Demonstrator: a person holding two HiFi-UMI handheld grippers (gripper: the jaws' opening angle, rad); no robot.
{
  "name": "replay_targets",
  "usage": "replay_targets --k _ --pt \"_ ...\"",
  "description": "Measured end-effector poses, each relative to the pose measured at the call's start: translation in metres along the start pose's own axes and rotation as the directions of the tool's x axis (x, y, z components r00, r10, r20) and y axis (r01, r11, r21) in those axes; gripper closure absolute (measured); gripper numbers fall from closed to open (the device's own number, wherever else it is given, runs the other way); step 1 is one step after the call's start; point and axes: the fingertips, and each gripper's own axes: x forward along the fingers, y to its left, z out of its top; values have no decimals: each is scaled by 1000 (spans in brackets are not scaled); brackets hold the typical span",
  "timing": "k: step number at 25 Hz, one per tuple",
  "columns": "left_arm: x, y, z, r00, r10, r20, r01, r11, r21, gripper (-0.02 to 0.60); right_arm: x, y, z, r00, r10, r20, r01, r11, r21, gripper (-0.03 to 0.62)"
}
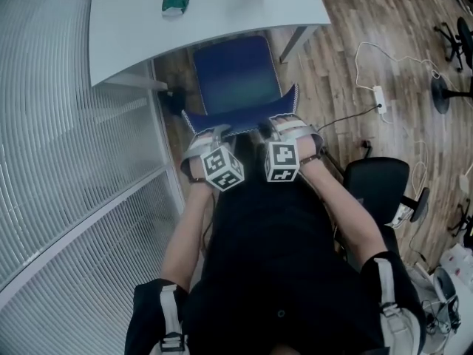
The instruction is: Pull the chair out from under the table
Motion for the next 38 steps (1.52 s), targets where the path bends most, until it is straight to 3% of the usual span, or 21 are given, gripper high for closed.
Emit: replay_targets --k 12,26,38 --pt "-20 -68 -15 1000 5 -27 -5 1000 -29 492 -20 66 11 999 1 32 0 1000 -11 525" --pt "-32 -94 -21 1000 -16 -24 15 1000 -14 492 -30 97 18 999 29 14 -29 1000 3 525" --pt "-44 -144 -30 998 -54 -34 54 999 4 494 -43 143 22 1000 21 2 -21 1000 1 525"
